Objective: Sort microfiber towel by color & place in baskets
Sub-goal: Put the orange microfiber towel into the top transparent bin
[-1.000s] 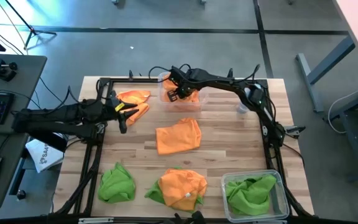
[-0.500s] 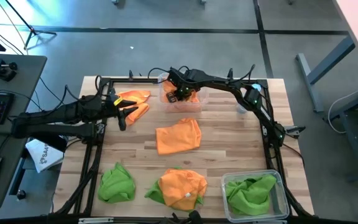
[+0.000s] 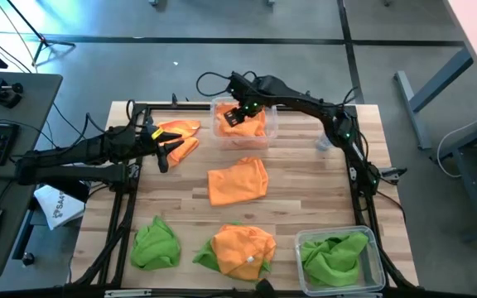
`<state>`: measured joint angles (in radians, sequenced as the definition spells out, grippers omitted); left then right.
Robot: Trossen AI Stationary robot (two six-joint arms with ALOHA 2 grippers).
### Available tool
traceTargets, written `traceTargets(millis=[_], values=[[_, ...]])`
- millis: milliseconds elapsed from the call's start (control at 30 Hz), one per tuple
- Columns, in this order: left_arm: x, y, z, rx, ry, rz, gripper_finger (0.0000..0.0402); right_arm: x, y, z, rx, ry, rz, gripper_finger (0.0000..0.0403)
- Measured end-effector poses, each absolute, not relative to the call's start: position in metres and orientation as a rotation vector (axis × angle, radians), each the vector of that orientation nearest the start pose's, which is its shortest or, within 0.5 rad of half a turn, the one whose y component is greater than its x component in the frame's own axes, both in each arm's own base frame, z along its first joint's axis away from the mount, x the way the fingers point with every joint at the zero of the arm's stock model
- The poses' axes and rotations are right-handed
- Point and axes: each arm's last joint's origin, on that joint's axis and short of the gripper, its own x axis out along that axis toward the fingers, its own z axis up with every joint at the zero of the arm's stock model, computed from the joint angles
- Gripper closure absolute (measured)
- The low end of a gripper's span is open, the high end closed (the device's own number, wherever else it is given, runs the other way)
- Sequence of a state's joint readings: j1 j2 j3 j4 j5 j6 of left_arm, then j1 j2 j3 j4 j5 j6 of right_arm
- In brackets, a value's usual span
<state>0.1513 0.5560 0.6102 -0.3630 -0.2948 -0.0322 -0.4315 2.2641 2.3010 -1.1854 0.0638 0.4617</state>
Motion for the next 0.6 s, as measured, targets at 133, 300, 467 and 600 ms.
traceTargets(millis=[133,300,467,600], values=[[0.125,0.028,0.287,-0.008,0.303,0.449,0.0312,0.411,-0.186,0.302,0.52,1.074,-0.779,0.0202],[0.125,0.028,0.287,-0.009,0.303,0.449,0.0312,0.4,-0.168,0.307,0.471,1.089,-0.774,0.023],[0.125,0.028,0.287,-0.021,0.301,0.449,0.0312,0.382,-0.152,0.315,0.481,1.006,-0.777,0.026],[0.126,0.027,0.287,-0.048,0.298,0.445,0.0312,0.36,-0.136,0.325,0.494,0.893,-0.773,0.0272]])
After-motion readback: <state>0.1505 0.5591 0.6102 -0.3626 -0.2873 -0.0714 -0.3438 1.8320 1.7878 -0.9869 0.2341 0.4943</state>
